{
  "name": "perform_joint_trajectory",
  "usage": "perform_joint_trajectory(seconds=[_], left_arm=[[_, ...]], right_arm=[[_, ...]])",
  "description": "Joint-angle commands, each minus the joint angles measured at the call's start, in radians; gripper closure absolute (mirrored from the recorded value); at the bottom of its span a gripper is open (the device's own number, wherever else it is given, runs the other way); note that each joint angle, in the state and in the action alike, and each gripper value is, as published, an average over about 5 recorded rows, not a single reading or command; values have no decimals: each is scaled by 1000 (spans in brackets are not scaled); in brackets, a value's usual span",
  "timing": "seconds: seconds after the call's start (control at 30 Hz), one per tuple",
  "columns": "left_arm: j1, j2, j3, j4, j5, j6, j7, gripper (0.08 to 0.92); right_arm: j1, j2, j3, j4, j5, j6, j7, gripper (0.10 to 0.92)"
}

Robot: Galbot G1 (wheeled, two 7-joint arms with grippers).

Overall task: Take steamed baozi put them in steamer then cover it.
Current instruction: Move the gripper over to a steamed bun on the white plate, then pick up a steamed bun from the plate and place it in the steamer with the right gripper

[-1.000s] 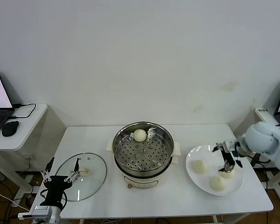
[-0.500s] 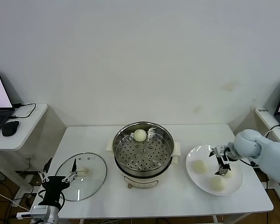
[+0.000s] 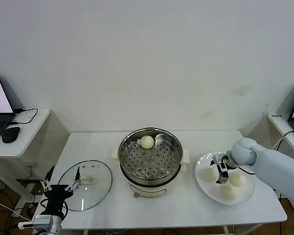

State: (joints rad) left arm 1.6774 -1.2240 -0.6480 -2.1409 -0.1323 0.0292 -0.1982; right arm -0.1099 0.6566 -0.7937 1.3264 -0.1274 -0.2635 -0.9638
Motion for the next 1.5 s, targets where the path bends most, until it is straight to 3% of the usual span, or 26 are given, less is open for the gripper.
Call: perform_joint_trajectory(seconds=[0.03,0.8,1.17,1.33,1.5], left_arm=[[0,0,0,2,0,0,0,177],[-2,-3,2,-3,-6,2,-2,177],[-16,9,12,-10,-9,7,-1,177],[-24,19,21,-13,-12,11,-1,177],[-27,23,25,-13,-14,11,-1,177]], right_arm=[[-8,44,2,-37,-9,-3,-7,241],[97,-90,-25,76,31,-11,-60,445],[694,-150,-354,236,311,-74,-74,451],[921,-35,-501,315,473,-155,-33,448],[954,140,-533,330,614,-246,43,440]])
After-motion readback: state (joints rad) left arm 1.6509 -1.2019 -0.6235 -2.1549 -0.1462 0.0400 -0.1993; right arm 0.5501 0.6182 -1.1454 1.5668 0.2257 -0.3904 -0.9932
